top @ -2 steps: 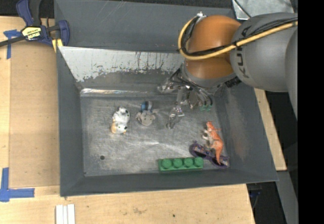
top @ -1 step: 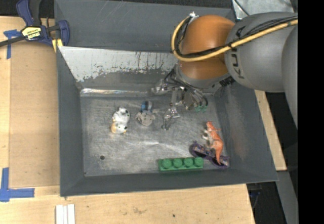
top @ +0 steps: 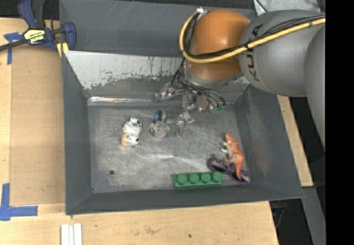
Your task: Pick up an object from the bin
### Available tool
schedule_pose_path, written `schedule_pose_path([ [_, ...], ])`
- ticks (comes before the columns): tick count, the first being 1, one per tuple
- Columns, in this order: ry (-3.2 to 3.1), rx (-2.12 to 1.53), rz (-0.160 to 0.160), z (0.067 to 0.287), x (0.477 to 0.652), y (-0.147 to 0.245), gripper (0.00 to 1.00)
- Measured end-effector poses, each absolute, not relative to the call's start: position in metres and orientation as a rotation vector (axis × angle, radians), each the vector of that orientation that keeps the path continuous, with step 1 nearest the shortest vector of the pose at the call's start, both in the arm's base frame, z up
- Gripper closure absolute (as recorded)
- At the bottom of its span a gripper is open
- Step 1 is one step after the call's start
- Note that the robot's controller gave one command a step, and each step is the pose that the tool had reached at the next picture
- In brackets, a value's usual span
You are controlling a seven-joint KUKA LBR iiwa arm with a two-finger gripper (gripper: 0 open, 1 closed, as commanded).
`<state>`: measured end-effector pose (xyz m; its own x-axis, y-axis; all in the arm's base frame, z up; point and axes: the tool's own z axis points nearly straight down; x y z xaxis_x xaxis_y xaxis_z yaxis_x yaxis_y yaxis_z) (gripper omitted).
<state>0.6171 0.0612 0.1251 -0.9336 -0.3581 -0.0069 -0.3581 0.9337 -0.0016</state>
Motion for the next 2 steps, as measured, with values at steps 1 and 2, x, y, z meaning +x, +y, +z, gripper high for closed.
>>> schedule_pose_path([
  [1,3.050,-0.733,-0.001,0.076,0.623,0.063,0.00],
  [2,2.991,-0.804,-0.005,0.070,0.636,0.070,1.00],
])
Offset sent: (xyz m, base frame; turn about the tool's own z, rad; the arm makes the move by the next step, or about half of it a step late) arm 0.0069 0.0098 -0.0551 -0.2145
